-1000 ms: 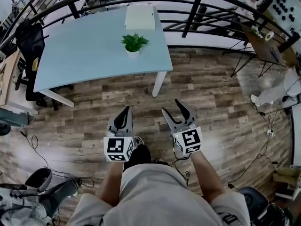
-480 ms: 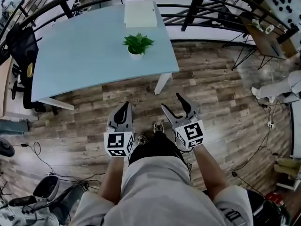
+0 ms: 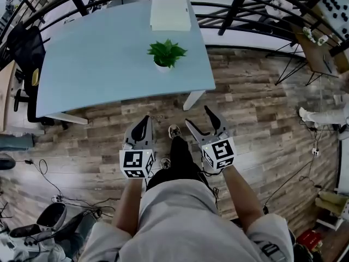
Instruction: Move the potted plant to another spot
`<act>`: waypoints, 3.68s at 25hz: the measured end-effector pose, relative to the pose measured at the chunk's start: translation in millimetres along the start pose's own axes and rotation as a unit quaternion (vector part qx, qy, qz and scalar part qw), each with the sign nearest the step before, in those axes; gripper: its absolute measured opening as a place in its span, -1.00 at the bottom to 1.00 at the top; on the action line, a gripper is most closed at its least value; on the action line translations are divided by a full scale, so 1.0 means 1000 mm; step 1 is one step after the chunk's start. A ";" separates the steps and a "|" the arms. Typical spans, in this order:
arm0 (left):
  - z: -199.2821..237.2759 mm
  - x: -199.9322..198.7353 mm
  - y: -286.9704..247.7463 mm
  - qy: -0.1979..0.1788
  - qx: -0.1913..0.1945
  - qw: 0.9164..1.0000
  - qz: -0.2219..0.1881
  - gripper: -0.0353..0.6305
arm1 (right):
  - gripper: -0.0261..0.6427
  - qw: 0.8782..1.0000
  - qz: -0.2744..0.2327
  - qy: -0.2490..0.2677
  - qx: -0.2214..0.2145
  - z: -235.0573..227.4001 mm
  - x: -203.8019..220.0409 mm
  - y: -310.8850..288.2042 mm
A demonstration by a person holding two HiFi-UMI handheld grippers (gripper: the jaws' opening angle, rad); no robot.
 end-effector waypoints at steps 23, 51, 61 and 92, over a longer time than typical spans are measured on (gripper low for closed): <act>0.047 0.001 -0.129 0.026 -0.050 0.996 0.072 -0.86 | 0.16 0.998 0.041 -0.028 -0.047 -0.078 0.015 -0.149; 0.105 0.019 -0.193 0.064 -0.129 0.979 0.147 -0.86 | 0.56 0.994 0.057 -0.044 -0.080 -0.092 0.031 -0.307; 0.092 0.022 -0.203 0.070 -0.144 0.974 0.163 -0.86 | 0.62 0.994 0.047 -0.040 -0.088 -0.097 0.023 -0.333; 0.149 -0.016 -0.240 0.025 -0.052 0.987 0.150 -0.86 | 0.61 0.997 0.024 -0.048 -0.051 -0.092 -0.007 -0.345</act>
Point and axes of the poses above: the fingertips, and each gripper's own axes: y backward along the fingers, z to its left, x out of its underside, the point moved 10 cm from there along y, backward along the fingers, and after that the axes turned 7 degrees about z, right-handed, at the moved point
